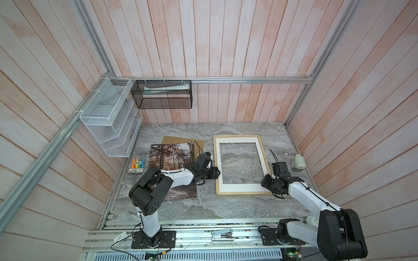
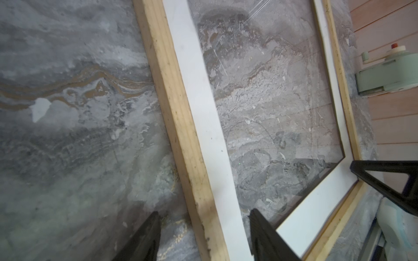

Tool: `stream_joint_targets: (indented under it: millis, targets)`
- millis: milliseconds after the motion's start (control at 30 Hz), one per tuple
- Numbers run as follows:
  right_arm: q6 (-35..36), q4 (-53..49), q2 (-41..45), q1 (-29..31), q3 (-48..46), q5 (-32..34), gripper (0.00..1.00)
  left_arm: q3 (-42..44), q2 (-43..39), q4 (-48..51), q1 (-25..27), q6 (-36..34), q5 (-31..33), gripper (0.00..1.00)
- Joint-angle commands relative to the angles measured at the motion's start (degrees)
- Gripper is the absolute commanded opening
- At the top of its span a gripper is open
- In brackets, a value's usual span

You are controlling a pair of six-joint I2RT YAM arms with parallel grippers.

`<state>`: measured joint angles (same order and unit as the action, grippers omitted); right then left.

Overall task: Put the photo into the frame
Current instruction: 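Move both grippers back toward the forest photo and brown backing board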

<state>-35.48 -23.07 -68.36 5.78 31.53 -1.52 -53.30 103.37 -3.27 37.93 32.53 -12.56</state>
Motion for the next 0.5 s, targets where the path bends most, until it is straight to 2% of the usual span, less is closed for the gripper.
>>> stream_joint_targets:
  millis: [0, 267, 467]
  targets:
    - [0.8, -1.3, 2.1, -0.3, 2.5, 1.6, 0.50, 0.9, -1.5, 0.8, 0.2, -0.9, 1.6, 0.66]
    - [0.9, -0.2, 7.0, -0.4, 3.3, 2.7, 0.50, 0.4, -1.3, 1.3, 0.2, -0.6, 2.3, 0.69]
    - [6.3, 3.4, 4.6, 0.0, 4.8, -6.8, 0.49, -1.0, -2.6, 7.6, -0.6, -1.3, 8.4, 0.70]
